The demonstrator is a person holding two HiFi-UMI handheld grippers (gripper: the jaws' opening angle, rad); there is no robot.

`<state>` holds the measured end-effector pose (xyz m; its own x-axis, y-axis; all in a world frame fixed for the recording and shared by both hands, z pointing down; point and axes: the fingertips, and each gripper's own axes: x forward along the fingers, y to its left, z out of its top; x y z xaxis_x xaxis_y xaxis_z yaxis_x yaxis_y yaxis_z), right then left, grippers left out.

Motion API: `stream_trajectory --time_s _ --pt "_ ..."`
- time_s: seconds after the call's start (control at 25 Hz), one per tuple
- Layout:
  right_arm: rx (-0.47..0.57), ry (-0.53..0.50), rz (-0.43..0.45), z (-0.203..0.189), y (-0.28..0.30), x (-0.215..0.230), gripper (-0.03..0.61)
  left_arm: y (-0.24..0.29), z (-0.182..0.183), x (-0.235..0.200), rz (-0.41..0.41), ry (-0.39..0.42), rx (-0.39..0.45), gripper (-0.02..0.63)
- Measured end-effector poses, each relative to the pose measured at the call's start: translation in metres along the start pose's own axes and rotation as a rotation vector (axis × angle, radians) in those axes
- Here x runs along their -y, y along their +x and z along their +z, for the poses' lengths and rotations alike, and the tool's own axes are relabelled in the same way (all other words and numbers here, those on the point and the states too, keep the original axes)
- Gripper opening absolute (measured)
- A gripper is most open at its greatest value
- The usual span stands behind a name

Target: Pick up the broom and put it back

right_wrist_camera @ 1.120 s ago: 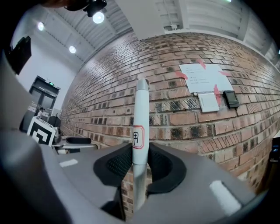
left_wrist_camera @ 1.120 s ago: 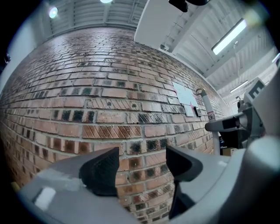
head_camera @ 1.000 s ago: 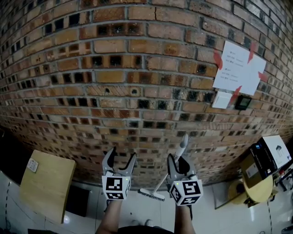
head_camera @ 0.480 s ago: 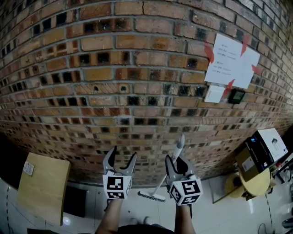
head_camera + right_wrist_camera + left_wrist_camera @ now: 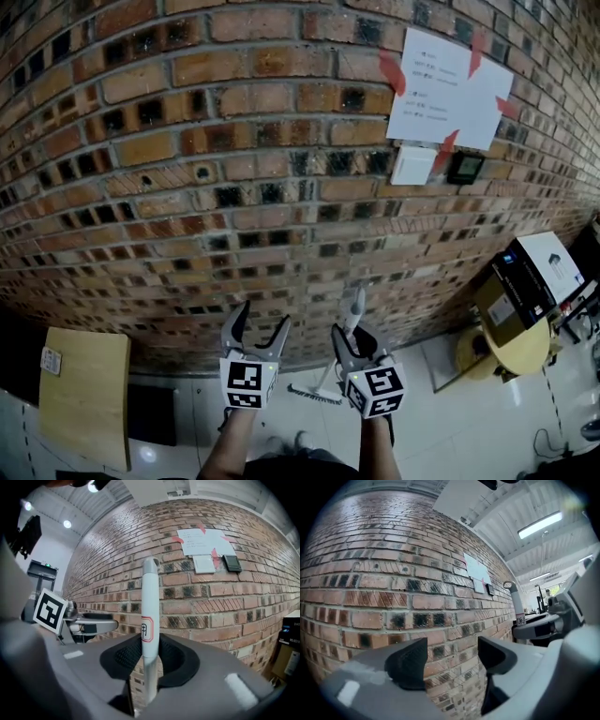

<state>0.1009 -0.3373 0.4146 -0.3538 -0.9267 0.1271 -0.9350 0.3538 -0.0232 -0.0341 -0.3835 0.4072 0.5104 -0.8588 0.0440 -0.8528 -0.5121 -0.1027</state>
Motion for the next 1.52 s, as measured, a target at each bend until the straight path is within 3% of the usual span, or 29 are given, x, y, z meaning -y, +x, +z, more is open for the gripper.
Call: stream_trajectory --time_s 0.32,0.76,1.24,1.36,1.52 --pt "-0.16 -0.006 0.021 -0.074 0.012 0.022 0.103 0.028 -0.048 0.032 -0.083 0.0 -0.116 0.337" --pt "-0.38 -0.003 0.134 -0.226 0.05 0.042 0.103 0.057 -0.142 0.05 -0.146 -0.055 -0.265 0.337" --pt "-0.597 0.003 0.216 -0.356 0.092 0.054 0.103 0.078 -0.216 0.05 -0.15 -0.09 -0.375 0.337" --pt "-0.605 0.069 0.178 -0.379 0.109 0.049 0.104 0.077 -0.224 0.047 -0.141 -0.098 -0.386 0.337" --pt "-0.533 0.143 0.133 -0.38 0.139 0.049 0.11 0.077 -0.234 0.042 -0.129 -0.11 -0.403 0.337"
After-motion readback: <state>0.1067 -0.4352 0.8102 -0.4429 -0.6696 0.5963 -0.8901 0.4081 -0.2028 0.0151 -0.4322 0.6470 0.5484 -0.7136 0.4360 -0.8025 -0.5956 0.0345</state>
